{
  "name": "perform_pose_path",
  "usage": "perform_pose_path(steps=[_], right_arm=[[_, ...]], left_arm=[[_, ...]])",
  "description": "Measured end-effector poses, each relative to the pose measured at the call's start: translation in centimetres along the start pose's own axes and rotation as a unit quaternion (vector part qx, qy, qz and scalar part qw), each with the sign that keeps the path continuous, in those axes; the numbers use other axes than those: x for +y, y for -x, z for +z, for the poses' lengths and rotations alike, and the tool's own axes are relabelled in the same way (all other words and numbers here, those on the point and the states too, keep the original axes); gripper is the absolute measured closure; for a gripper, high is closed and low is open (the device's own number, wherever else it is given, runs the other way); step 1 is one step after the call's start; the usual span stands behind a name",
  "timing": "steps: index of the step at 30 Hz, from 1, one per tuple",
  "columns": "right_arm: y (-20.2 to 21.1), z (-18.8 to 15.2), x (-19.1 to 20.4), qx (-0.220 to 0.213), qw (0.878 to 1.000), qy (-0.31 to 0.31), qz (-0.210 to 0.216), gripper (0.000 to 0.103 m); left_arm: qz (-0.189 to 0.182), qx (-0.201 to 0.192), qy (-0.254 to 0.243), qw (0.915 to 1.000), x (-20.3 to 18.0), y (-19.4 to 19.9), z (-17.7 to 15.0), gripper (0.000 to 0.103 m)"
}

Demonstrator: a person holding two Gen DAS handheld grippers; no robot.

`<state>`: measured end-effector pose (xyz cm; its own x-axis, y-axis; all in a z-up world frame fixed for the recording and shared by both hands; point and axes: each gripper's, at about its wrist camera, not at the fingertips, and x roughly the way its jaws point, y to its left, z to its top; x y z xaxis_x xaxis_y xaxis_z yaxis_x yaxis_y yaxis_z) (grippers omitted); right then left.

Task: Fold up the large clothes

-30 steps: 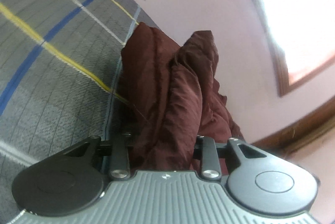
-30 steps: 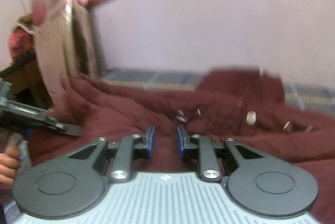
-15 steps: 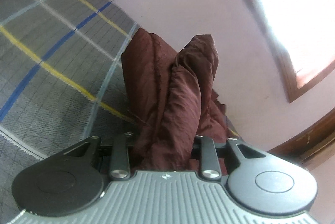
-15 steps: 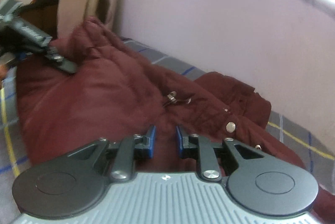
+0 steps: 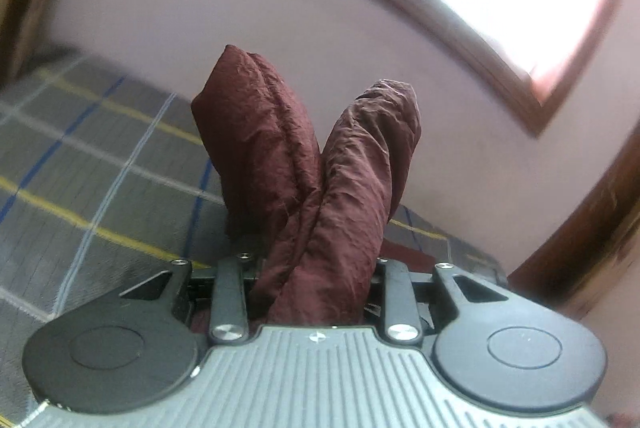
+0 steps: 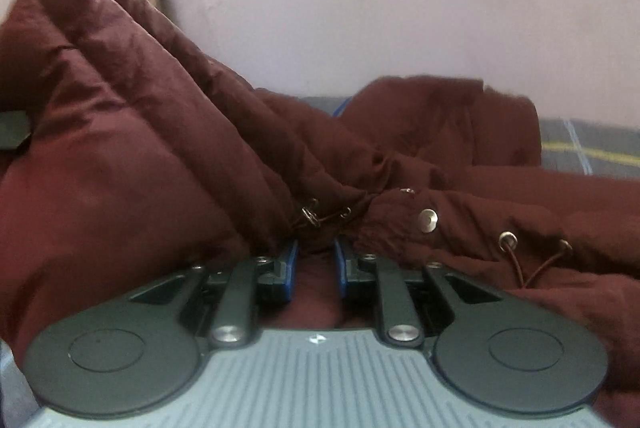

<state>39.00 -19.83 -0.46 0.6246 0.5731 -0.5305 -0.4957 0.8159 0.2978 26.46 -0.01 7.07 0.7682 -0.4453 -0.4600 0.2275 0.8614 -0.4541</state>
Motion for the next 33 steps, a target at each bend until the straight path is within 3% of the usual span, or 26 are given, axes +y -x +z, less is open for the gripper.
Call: perform_pose_path(steps=[7, 10, 15, 19, 22, 24, 27, 33], right_arm=[[0.2, -0.3, -3.2, -0.011, 0.995, -0.091, 0.048, 0.086], [0.4, -0.5, -4.6, -0.016, 0.990, -0.125, 0.067, 0.086], [3.8, 0.2, -5.8, -0.006, 0.986, -0.154, 0.067, 0.084], [10.0, -0.8, -6.9, -0.028, 0.994, -0.101, 0.034, 0.079], [11.8, -2.0, -8.1, -0.021, 0.997, -0.070, 0.007, 0.082], [12.1, -2.8, -9.7, -0.020, 0.996, -0.092, 0.005, 0.086], [11.0, -4.0, -12.6, -0.028, 0.983, -0.176, 0.049, 0.090], [10.4, -4.8, -16.3, -0.038, 0.951, -0.282, 0.117, 0.094]], left_arm=[[-0.001, -0.013, -0.088, 0.9960, -6.9, -2.0, -3.1, 0.060], [-0.007, -0.031, -0.113, 0.9931, -8.2, -2.5, -4.0, 0.059], [-0.024, -0.036, -0.096, 0.9944, -6.8, -2.3, -4.0, 0.059], [-0.043, -0.041, -0.061, 0.9964, -6.2, -2.0, -3.6, 0.059], [-0.045, -0.049, -0.062, 0.9959, -7.3, -2.2, -3.8, 0.059], [-0.049, -0.050, -0.072, 0.9949, -8.6, -2.4, -4.5, 0.059], [-0.049, -0.049, -0.094, 0.9932, -11.1, -2.9, -5.8, 0.059], [-0.062, -0.038, -0.131, 0.9887, -15.4, -5.4, -9.1, 0.059]])
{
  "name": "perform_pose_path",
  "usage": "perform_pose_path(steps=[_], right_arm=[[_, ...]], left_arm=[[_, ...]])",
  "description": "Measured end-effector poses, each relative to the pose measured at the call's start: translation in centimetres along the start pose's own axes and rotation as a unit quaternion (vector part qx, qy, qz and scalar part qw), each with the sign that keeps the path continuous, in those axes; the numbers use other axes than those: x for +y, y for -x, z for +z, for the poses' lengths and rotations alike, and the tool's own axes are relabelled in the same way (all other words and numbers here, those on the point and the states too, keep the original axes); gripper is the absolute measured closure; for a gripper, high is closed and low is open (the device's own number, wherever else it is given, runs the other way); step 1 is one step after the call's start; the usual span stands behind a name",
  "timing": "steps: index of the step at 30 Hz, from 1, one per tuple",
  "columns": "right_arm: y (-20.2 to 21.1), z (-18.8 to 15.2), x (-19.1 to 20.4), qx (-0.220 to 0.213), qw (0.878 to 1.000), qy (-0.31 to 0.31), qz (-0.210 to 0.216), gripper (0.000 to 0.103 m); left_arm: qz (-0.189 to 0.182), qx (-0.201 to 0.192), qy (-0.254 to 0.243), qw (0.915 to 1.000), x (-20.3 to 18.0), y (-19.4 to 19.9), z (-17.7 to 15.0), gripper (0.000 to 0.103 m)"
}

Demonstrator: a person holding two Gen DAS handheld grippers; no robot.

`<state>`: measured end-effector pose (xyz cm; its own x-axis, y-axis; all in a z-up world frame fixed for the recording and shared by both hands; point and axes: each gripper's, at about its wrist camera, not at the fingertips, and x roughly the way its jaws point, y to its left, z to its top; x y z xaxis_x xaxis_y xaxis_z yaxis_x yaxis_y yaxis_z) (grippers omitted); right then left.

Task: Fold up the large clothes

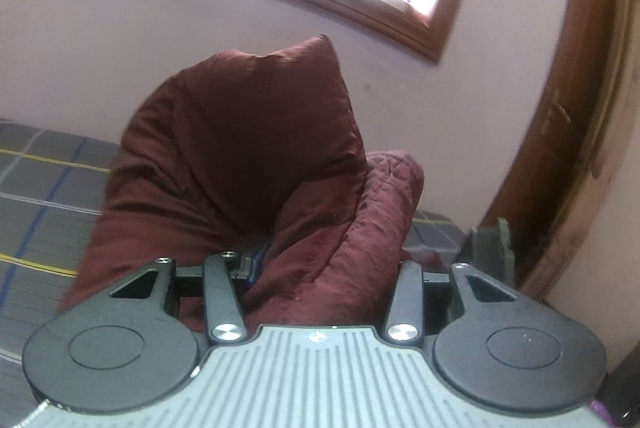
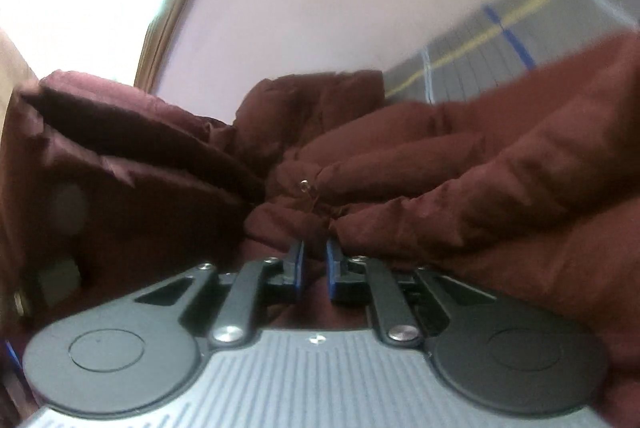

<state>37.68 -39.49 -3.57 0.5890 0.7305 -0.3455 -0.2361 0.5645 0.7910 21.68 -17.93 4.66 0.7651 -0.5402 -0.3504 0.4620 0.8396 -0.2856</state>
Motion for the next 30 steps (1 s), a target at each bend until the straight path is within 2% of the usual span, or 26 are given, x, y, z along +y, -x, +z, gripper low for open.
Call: perform_pose_path(steps=[3, 5, 7, 9, 10, 11, 12, 13, 15, 17, 18, 21, 25, 26, 27, 28, 29, 30], right_arm=[[0.9, 0.5, -1.8, -0.002, 0.997, -0.066, 0.035, 0.094], [2.4, 1.0, -2.9, -0.018, 0.990, -0.125, 0.063, 0.092], [4.9, 1.3, -3.8, -0.043, 0.984, -0.158, 0.067, 0.091], [7.8, 1.5, -4.2, -0.065, 0.981, -0.166, 0.072, 0.084], [9.3, 1.3, -4.0, -0.068, 0.980, -0.170, 0.077, 0.075], [10.6, 1.1, -3.8, -0.075, 0.979, -0.170, 0.082, 0.054], [11.8, 1.1, -3.5, -0.083, 0.979, -0.165, 0.081, 0.044], [12.9, 1.2, -3.0, -0.089, 0.981, -0.155, 0.072, 0.038], [14.7, 1.2, -2.3, -0.095, 0.983, -0.146, 0.059, 0.038], [15.7, 0.8, -1.6, -0.095, 0.980, -0.143, 0.099, 0.006], [15.7, 0.7, -1.2, -0.096, 0.980, -0.139, 0.104, 0.003], [15.1, 0.9, 1.0, -0.075, 0.988, -0.108, 0.075, 0.003], [10.9, 1.9, 2.7, -0.037, 0.996, -0.070, 0.048, 0.004], [9.8, 2.0, 2.9, -0.031, 0.997, -0.064, 0.040, 0.010], [8.3, 2.3, 3.1, -0.020, 0.998, -0.053, 0.031, 0.024], [7.2, 2.3, 3.3, -0.017, 0.999, -0.033, 0.018, 0.050], [6.5, 2.4, 3.4, -0.025, 1.000, -0.010, 0.003, 0.062], [6.1, 2.5, 3.4, -0.028, 0.999, 0.016, -0.013, 0.068]], left_arm=[[-0.011, 0.002, -0.022, 0.9997, -2.1, -1.6, -1.7, 0.059], [-0.020, -0.003, -0.043, 0.9988, -3.3, -2.0, -2.9, 0.059], [-0.018, 0.000, -0.048, 0.9987, -3.9, -2.7, -3.5, 0.058], [-0.018, -0.002, -0.052, 0.9985, -4.3, -3.1, -4.0, 0.056], [-0.015, -0.003, -0.057, 0.9982, -4.6, -3.3, -4.3, 0.056], [-0.013, -0.004, -0.061, 0.9980, -4.9, -3.5, -4.6, 0.056], [-0.014, -0.008, -0.064, 0.9978, -5.1, -3.6, -4.8, 0.053], [-0.014, -0.012, -0.069, 0.9975, -5.3, -3.4, -5.0, 0.053], [-0.011, -0.015, -0.072, 0.9972, -5.2, -3.5, -5.2, 0.052], [-0.017, -0.010, -0.068, 0.9975, -5.2, -3.5, -5.4, 0.052], [-0.016, -0.012, -0.071, 0.9973, -5.3, -3.5, -5.5, 0.052], [-0.019, -0.013, -0.071, 0.9972, -5.0, -3.5, -5.6, 0.049], [-0.025, -0.014, -0.070, 0.9971, -4.5, -3.2, -5.5, 0.047], [-0.028, -0.013, -0.070, 0.9971, -4.3, -3.2, -5.2, 0.046], [-0.034, -0.012, -0.071, 0.9968, -4.2, -3.1, -5.1, 0.041], [-0.037, -0.012, -0.075, 0.9964, -4.2, -3.2, -5.1, 0.035], [-0.043, -0.009, -0.079, 0.9958, -4.1, -3.1, -5.0, 0.032], [-0.057, -0.003, -0.081, 0.9951, -3.9, -2.7, -4.7, 0.030]])
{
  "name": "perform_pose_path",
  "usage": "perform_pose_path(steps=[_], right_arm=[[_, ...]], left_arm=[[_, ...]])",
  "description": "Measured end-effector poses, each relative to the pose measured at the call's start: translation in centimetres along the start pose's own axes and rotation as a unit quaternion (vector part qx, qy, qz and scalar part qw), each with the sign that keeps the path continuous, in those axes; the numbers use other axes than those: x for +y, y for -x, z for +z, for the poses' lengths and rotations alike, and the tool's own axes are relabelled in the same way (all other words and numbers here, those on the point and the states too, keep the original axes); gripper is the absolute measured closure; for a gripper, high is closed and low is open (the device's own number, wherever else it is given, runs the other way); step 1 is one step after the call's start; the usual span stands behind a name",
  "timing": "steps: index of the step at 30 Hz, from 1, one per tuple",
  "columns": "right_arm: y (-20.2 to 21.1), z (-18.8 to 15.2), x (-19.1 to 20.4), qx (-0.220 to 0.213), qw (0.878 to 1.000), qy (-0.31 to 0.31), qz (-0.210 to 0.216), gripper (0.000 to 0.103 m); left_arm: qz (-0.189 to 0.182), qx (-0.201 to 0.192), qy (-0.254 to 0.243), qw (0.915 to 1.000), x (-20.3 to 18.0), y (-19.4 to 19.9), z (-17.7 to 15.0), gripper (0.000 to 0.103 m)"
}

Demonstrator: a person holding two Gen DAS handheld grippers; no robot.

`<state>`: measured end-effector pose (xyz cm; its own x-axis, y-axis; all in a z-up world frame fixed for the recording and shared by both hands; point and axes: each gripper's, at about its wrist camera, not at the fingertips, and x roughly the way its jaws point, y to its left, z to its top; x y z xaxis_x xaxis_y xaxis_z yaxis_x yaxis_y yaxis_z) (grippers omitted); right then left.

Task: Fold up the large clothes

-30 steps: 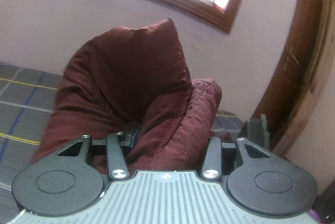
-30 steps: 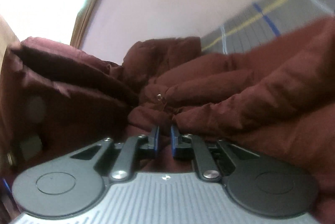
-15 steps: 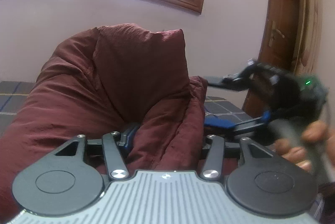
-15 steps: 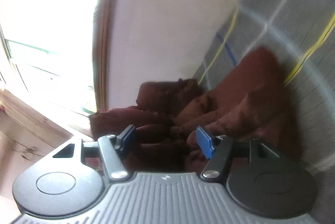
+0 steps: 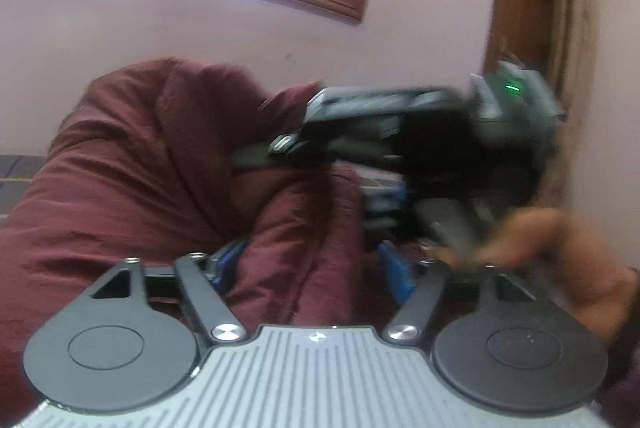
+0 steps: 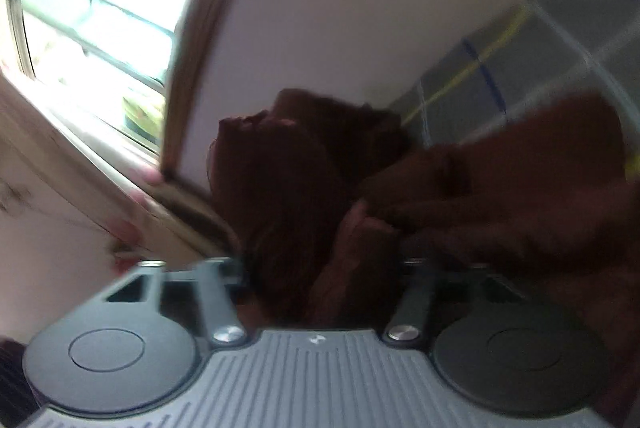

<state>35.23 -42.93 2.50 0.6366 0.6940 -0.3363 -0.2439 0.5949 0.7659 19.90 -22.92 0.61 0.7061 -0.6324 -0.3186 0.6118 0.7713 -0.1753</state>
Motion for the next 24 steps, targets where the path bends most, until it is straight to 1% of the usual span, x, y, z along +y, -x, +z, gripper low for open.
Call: perform_pose_path(steps=[1, 2, 3, 4, 6, 7, 9, 10, 11, 12, 13, 14, 15, 16, 17, 19, 20, 22, 24], right_arm=[[-0.1, 0.1, 0.3, -0.002, 1.000, 0.023, -0.021, 0.075], [0.0, 0.2, 0.6, -0.006, 0.999, 0.032, -0.026, 0.077], [0.4, 0.1, 1.0, -0.014, 0.999, 0.045, -0.026, 0.078], [1.8, 0.0, 1.4, -0.016, 0.998, 0.061, -0.025, 0.079], [2.9, -0.2, 2.0, -0.023, 0.997, 0.074, -0.023, 0.080], [3.6, -0.5, 2.1, -0.025, 0.996, 0.079, -0.025, 0.081], [3.9, -0.7, 2.5, -0.027, 0.995, 0.091, -0.031, 0.081], [4.0, -0.6, 2.5, -0.028, 0.995, 0.094, -0.035, 0.081], [4.4, -0.7, 2.6, -0.028, 0.994, 0.095, -0.036, 0.081], [4.7, -0.7, 2.6, -0.030, 0.994, 0.094, -0.038, 0.081], [5.2, -0.4, 2.5, -0.033, 0.994, 0.093, -0.040, 0.082], [5.4, -0.4, 2.5, -0.036, 0.994, 0.091, -0.039, 0.082], [5.5, -0.3, 2.4, -0.040, 0.994, 0.089, -0.038, 0.082], [5.8, -0.2, 2.4, -0.045, 0.994, 0.090, -0.041, 0.082], [6.3, 0.0, 2.1, -0.048, 0.994, 0.090, -0.043, 0.082], [7.3, 0.1, 1.5, -0.055, 0.994, 0.086, -0.044, 0.082], [7.8, 0.1, 1.2, -0.058, 0.994, 0.084, -0.045, 0.082], [8.9, 0.2, 0.1, -0.063, 0.994, 0.076, -0.040, 0.082], [9.4, -0.1, -1.5, -0.064, 0.995, 0.064, -0.041, 0.082]], left_arm=[[-0.017, 0.003, 0.005, 0.9998, 0.3, 0.7, 0.4, 0.029], [-0.040, 0.001, 0.018, 0.9990, 0.9, 2.0, 1.0, 0.028], [-0.053, -0.004, 0.029, 0.9981, 1.4, 3.4, 1.4, 0.021], [-0.057, -0.011, 0.035, 0.9977, 1.9, 4.9, 1.8, 0.012], [-0.037, -0.048, 0.034, 0.9976, 3.1, 8.3, 2.4, 0.005], [-0.019, -0.073, 0.032, 0.9967, 4.0, 9.9, 2.8, 0.005], [0.016, -0.106, 0.022, 0.9940, 5.7, 11.5, 3.4, 0.004], [0.032, -0.112, 0.007, 0.9931, 6.2, 11.6, 3.5, 0.004], [0.049, -0.110, -0.015, 0.9926, 6.8, 11.1, 3.6, 0.005], [0.050, -0.098, -0.025, 0.9936, 7.4, 10.1, 3.5, 0.006], [0.037, -0.069, -0.026, 0.9966, 8.1, 8.7, 3.2, 0.014], [0.021, -0.041, -0.015, 0.9988, 8.4, 7.5, 3.0, 0.022], [0.000, -0.012, 0.008, 0.9999, 8.8, 6.3, 2.6, 0.030], [-0.002, -0.011, 0.018, 0.9998, 8.7, 5.7, 2.2, 0.029], [-0.002, -0.019, 0.018, 0.9997, 8.3, 5.4, 2.0, 0.029], [-0.021, -0.027, 0.010, 0.9994, 7.0, 5.0, 1.7, 0.029], [-0.035, -0.026, -0.002, 0.9991, 6.3, 4.6, 1.6, 0.029], [-0.039, -0.023, -0.046, 0.9979, 4.7, 3.7, 1.3, 0.029], [-0.047, -0.016, -0.060, 0.9969, 4.5, 2.8, 1.0, 0.029]])
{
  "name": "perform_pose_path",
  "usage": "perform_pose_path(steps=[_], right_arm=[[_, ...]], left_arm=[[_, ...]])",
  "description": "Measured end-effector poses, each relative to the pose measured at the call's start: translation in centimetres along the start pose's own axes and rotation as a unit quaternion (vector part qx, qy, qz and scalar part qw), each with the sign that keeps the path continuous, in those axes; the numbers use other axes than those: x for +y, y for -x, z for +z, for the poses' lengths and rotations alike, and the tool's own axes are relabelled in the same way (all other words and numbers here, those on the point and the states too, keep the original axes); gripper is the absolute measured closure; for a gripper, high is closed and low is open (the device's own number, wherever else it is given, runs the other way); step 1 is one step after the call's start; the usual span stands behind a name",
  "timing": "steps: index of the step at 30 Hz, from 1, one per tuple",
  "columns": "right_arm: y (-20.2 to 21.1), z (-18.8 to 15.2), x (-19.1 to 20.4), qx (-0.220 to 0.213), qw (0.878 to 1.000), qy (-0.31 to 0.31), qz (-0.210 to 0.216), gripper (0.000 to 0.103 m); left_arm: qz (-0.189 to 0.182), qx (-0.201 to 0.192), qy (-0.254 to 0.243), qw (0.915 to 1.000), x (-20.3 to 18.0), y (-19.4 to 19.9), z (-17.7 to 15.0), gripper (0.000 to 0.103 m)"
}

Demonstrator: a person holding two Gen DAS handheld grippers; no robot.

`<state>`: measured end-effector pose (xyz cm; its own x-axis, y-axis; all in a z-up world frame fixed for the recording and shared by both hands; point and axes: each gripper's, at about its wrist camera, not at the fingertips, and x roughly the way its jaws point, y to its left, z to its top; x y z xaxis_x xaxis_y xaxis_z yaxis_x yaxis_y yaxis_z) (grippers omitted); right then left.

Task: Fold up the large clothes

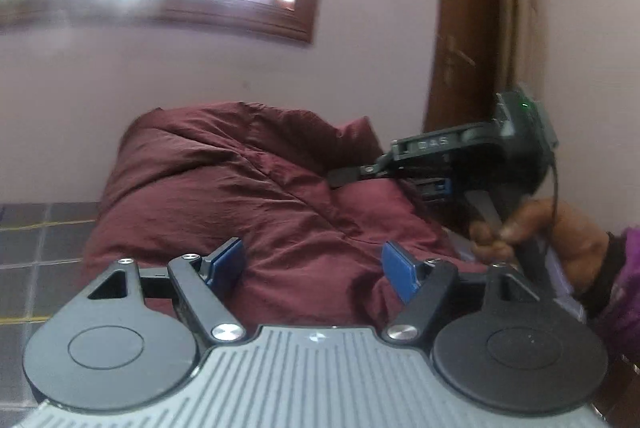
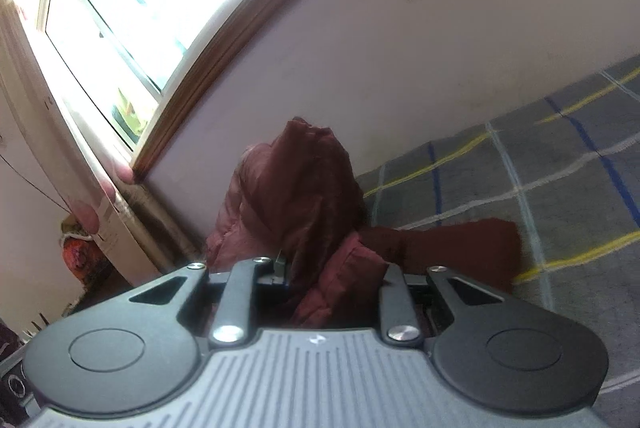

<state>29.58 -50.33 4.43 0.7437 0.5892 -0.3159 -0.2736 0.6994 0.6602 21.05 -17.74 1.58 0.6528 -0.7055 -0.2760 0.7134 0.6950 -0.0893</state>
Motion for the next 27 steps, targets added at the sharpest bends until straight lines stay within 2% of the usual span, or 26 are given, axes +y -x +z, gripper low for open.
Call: perform_pose_path(steps=[3, 6, 9, 12, 13, 14, 15, 18, 19, 21, 22, 24, 25, 27], right_arm=[[0.0, -1.1, -2.7, -0.002, 1.000, -0.023, 0.007, 0.081], [-0.7, -2.1, -4.9, -0.010, 0.999, -0.050, 0.012, 0.078], [-1.2, -2.0, -5.0, -0.021, 0.997, -0.069, -0.003, 0.062], [2.1, -1.9, -5.0, -0.070, 0.991, -0.113, 0.012, 0.048], [4.1, -2.3, -4.7, -0.090, 0.990, -0.106, -0.007, 0.033], [5.8, -2.9, -4.2, -0.103, 0.990, -0.090, -0.030, 0.029], [7.4, -3.7, -4.0, -0.107, 0.990, -0.073, -0.048, 0.029], [10.5, -6.6, -3.9, -0.077, 0.992, -0.061, -0.077, 0.029], [10.6, -7.6, -3.9, -0.058, 0.994, -0.058, -0.076, 0.030], [9.8, -9.0, -3.8, -0.028, 0.996, -0.053, -0.069, 0.049], [8.8, -9.4, -3.6, -0.007, 0.997, -0.042, -0.068, 0.072], [6.5, -9.6, -3.3, 0.018, 0.995, -0.013, -0.094, 0.083], [5.6, -9.5, -3.6, 0.017, 0.996, -0.012, -0.088, 0.090], [4.9, -8.3, -3.7, -0.004, 0.997, 0.002, -0.075, 0.093]], left_arm=[[-0.011, 0.013, 0.004, 0.9998, 0.3, -1.4, -0.5, 0.029], [0.003, 0.015, -0.023, 0.9996, 0.2, -2.6, -0.6, 0.028], [0.010, 0.011, -0.024, 0.9996, 1.5, -2.8, -0.7, 0.025], [-0.003, 0.010, -0.007, 0.9999, 2.3, -1.7, -0.8, 0.024], [-0.003, 0.011, -0.005, 0.9999, 2.4, -1.1, -0.9, 0.024], [-0.004, 0.010, -0.002, 0.9999, 2.2, -0.6, -1.1, 0.024], [-0.008, 0.007, 0.006, 0.9999, 2.4, 0.1, -1.3, 0.023], [-0.023, 0.004, 0.020, 0.9995, 1.5, -0.2, -1.1, 0.020], [-0.027, 0.003, 0.025, 0.9993, 1.7, -0.1, -1.1, 0.018], [-0.039, 0.001, 0.037, 0.9986, 1.8, 0.4, -1.0, 0.016], [-0.044, 0.001, 0.044, 0.9981, 1.9, 0.4, -0.9, 0.015], [-0.051, -0.001, 0.058, 0.9970, 2.4, 0.4, -0.4, 0.013], [-0.052, -0.002, 0.066, 0.9965, 2.6, 0.4, -0.3, 0.011], [-0.060, 0.002, 0.080, 0.9950, 3.3, 0.5, 0.1, 0.004]])
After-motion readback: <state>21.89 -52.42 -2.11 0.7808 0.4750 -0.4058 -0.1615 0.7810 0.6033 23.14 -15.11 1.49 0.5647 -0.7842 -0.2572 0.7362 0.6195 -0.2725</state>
